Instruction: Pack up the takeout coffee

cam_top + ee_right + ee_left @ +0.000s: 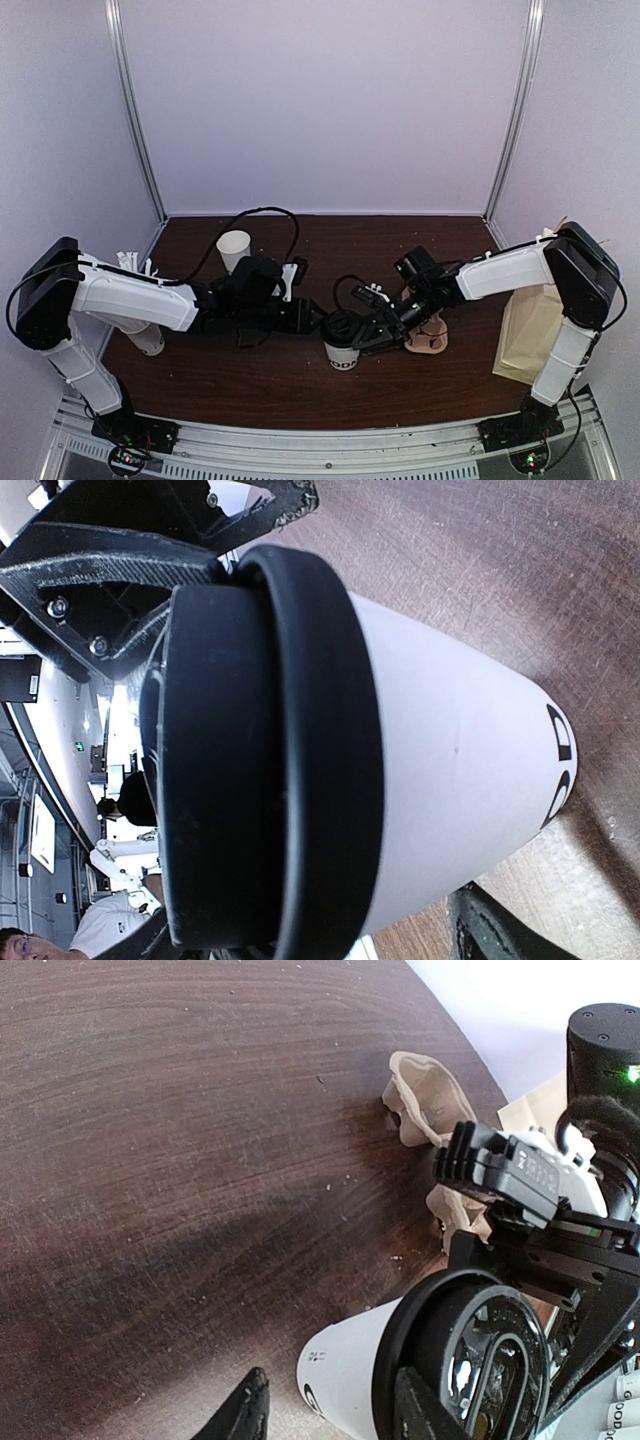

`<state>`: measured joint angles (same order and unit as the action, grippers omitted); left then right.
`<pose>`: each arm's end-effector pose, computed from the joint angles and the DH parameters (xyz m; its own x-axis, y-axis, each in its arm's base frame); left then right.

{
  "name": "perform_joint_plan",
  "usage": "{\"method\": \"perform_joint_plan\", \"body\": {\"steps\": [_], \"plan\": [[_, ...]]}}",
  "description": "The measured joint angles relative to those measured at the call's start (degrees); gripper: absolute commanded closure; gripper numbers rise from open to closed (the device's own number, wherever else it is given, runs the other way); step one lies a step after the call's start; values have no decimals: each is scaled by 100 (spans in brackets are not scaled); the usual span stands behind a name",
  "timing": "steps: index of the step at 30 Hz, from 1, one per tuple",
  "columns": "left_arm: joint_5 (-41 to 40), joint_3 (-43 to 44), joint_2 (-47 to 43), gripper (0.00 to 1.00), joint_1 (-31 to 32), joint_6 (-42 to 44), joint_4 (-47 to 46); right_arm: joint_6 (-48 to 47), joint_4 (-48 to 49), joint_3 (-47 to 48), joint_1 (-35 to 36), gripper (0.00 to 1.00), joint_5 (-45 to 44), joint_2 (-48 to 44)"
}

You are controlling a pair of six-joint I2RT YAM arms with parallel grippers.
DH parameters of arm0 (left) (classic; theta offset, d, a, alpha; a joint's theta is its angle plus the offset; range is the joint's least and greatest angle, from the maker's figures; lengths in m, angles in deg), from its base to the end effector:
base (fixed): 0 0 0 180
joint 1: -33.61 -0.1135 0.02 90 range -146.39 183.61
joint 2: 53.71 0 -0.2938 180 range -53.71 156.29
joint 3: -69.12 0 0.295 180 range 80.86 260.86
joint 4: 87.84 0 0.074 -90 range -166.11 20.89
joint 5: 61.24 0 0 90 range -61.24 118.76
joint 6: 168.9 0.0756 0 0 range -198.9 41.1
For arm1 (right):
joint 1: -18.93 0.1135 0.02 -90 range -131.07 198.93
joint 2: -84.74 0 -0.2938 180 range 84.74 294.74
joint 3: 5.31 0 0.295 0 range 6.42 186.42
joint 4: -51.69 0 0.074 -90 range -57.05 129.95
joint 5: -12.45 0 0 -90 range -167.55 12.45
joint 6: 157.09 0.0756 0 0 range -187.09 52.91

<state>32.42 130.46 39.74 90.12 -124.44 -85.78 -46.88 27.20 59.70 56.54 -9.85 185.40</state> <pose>0.2229 -0.3456 0.1660 -0.8319 -0.0335 -0.5539 0.3822 0.6892 -0.6156 0.2466 0.2783 0.1412 -0.8508 -0.4900 -0.1900 -0.3224 0.2011 0.9250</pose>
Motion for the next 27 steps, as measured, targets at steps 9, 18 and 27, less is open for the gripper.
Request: {"method": "perform_joint_plan", "body": {"steps": [9,18,27], "plan": [[0,-2,-2,56,11,2,2,144,101,-2,-11,13,186,181],[-15,-22,-26,56,22,2,11,323,232,-4,-15,18,319,319],[15,-22,-28,57,57,2,13,-166,-236,201,-181,27,850,713]]}}
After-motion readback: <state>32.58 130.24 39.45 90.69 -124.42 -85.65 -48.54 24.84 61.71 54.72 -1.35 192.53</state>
